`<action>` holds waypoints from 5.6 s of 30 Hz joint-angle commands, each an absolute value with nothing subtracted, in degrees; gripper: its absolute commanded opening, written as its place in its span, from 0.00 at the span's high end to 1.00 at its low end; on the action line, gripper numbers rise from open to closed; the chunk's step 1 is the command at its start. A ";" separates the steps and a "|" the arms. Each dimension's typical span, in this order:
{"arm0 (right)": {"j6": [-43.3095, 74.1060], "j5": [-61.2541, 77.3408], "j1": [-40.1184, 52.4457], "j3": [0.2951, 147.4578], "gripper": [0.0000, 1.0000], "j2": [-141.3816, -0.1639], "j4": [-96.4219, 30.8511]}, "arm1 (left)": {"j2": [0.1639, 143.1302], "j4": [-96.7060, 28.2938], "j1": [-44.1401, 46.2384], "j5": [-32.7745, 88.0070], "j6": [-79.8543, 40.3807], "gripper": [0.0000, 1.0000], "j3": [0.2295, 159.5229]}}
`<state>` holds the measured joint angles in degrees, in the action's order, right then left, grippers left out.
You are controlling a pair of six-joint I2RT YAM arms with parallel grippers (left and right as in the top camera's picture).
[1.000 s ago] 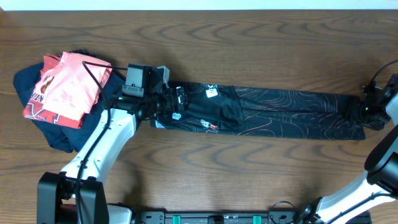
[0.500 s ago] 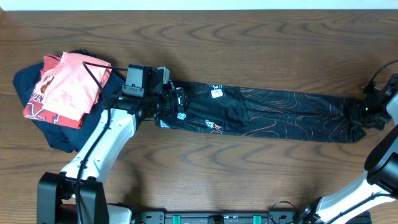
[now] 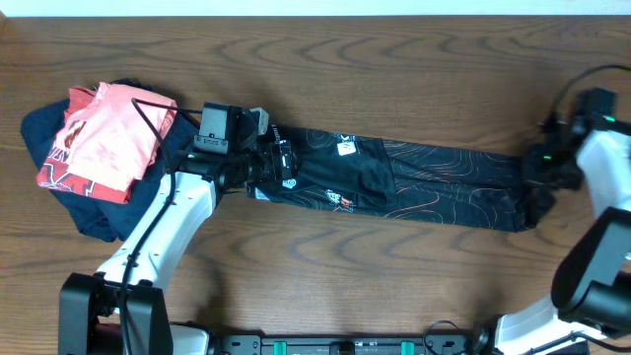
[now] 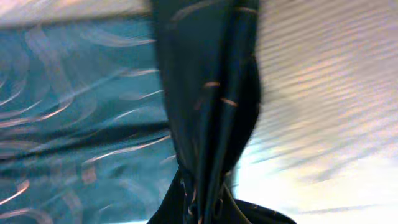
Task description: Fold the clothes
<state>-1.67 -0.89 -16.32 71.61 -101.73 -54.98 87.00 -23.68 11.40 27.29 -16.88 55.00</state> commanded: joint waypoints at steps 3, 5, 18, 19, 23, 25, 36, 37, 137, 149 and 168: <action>6.59 -1.04 -7.55 71.79 0.99 -101.36 -57.41 | 87.11 -24.84 11.42 27.86 -16.40 0.02 54.98; 9.43 -1.02 -3.84 71.79 0.99 -101.36 -57.43 | 87.11 -25.28 11.42 27.83 -16.38 0.02 54.98; 16.49 5.82 10.63 71.79 0.40 -101.36 -50.85 | 87.11 -26.98 11.42 27.83 -16.38 0.02 54.94; 16.45 8.23 11.20 71.79 0.32 -101.36 -49.56 | 87.11 -26.98 11.42 27.83 -16.38 0.02 54.92; 14.92 10.74 12.08 71.79 0.28 -101.36 -48.03 | 87.11 -27.00 11.42 27.83 -16.38 0.02 54.87; 14.94 9.93 11.86 71.79 0.32 -101.36 -48.45 | 87.11 -27.05 11.42 27.83 -16.36 0.02 54.87; 19.66 -7.25 9.61 69.67 0.33 -101.36 -58.06 | 87.11 -27.18 11.42 27.83 -16.36 0.02 54.87; 19.68 -7.25 9.63 68.93 0.34 -101.36 -58.06 | 87.11 -27.20 11.42 27.83 -16.36 0.02 54.87; 11.03 -4.49 -5.82 67.64 0.42 -80.58 -66.83 | 88.62 -27.03 -1.19 28.01 -8.23 0.94 59.66; 9.10 -3.57 -7.64 67.61 0.42 -80.58 -67.26 | 83.94 -19.09 27.40 24.69 -19.77 0.94 59.75; 8.91 -2.26 -7.53 67.61 0.43 -80.58 -70.11 | 97.93 3.90 42.11 21.82 -26.72 0.93 60.05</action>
